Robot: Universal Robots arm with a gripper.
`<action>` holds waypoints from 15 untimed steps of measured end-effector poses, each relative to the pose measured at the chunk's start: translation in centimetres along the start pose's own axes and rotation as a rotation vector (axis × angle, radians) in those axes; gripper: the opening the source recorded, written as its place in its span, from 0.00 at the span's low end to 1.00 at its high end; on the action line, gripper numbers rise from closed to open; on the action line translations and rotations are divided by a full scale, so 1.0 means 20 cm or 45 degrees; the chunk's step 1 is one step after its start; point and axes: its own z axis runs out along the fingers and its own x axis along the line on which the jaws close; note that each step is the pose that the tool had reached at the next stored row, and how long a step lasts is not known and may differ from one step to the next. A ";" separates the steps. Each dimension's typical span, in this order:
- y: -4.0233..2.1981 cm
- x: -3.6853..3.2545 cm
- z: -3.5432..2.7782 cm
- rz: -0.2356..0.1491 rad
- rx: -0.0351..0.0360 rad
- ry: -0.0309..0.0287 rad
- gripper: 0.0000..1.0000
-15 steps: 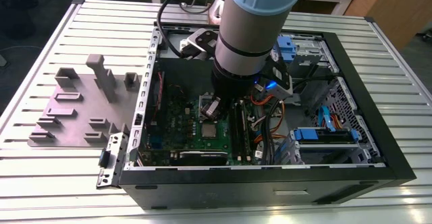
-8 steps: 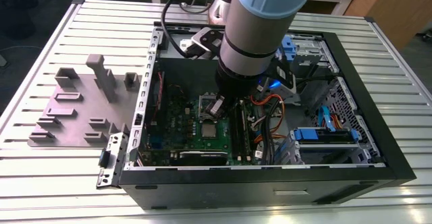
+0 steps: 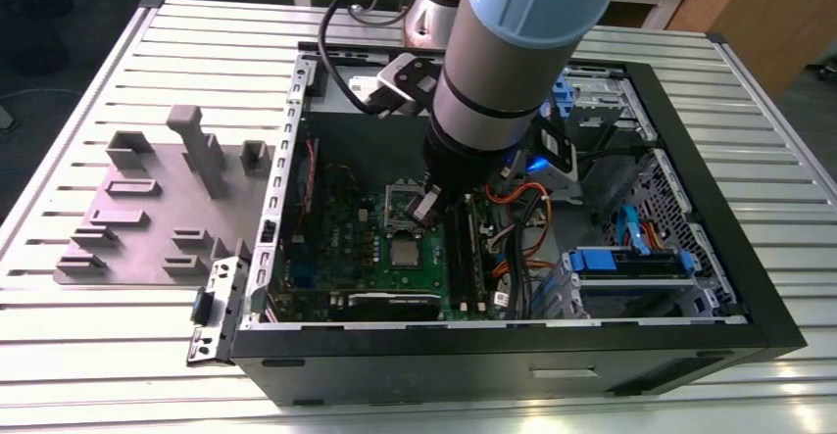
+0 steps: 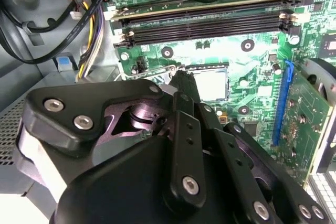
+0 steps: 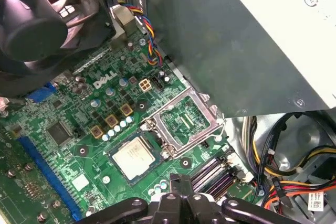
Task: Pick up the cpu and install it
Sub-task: 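Close the cpu cover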
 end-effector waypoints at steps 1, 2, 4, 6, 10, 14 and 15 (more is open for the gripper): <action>0.000 0.000 0.001 0.000 -0.0033 -0.0040 0.11; 0.000 0.000 0.001 -0.001 -0.0065 -0.0079 0.11; 0.000 0.000 0.001 -0.001 -0.0066 -0.0080 0.11; 0.000 0.000 0.001 -0.001 -0.0067 -0.0082 0.11; 0.000 0.000 0.001 -0.001 -0.0069 -0.0085 0.11; -0.002 -0.001 0.000 -0.001 -0.0108 -0.0126 0.11; -0.004 -0.003 0.001 -0.002 -0.0223 -0.0251 0.11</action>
